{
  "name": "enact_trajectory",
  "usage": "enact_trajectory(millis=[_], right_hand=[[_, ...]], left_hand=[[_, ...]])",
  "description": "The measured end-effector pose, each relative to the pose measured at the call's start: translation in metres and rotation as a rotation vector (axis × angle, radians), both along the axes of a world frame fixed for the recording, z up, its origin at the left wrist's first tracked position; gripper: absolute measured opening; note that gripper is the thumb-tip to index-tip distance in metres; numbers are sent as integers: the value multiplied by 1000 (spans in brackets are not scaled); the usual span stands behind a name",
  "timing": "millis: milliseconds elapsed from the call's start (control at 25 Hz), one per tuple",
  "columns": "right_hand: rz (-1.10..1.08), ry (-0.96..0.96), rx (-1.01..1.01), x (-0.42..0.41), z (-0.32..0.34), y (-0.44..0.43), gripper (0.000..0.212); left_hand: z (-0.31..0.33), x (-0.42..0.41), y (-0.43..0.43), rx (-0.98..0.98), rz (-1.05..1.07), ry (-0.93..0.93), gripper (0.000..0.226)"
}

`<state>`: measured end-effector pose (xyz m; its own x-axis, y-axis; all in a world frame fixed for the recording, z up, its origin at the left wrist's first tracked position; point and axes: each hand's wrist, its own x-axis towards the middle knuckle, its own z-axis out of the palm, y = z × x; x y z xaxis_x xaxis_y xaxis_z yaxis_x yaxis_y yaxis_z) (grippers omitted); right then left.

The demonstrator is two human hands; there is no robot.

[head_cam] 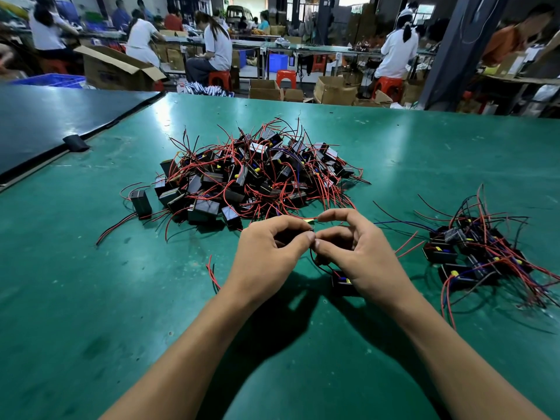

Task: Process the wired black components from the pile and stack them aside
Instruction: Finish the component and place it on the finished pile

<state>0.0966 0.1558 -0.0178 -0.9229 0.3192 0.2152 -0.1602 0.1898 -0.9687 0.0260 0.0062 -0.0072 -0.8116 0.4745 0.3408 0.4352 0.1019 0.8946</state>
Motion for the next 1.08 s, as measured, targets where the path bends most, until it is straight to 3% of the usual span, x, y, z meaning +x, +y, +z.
enact_trajectory(millis=[120,400,600,840,960,1080], right_hand=[[-22,42,98,2,1,-1,28],[-109,359,729,5,4,10,13],[-91,374,895,7,0,18,20],[-68,256,750,7,6,13,3],[-52,67,607,8,10,7,18],[-76,-126,468,5,14,5,20]], left_hand=[[0,-1,0,28,-7,-17,6],[-2,-7,-1,-14,-82,-46,4],[-4,-13,-5,-79,-141,-8,6],[-3,-15,-7,-117,-134,129,4],[-5,-14,-7,-167,-120,365,4],[-8,-13,-5,-195,-107,545,4]])
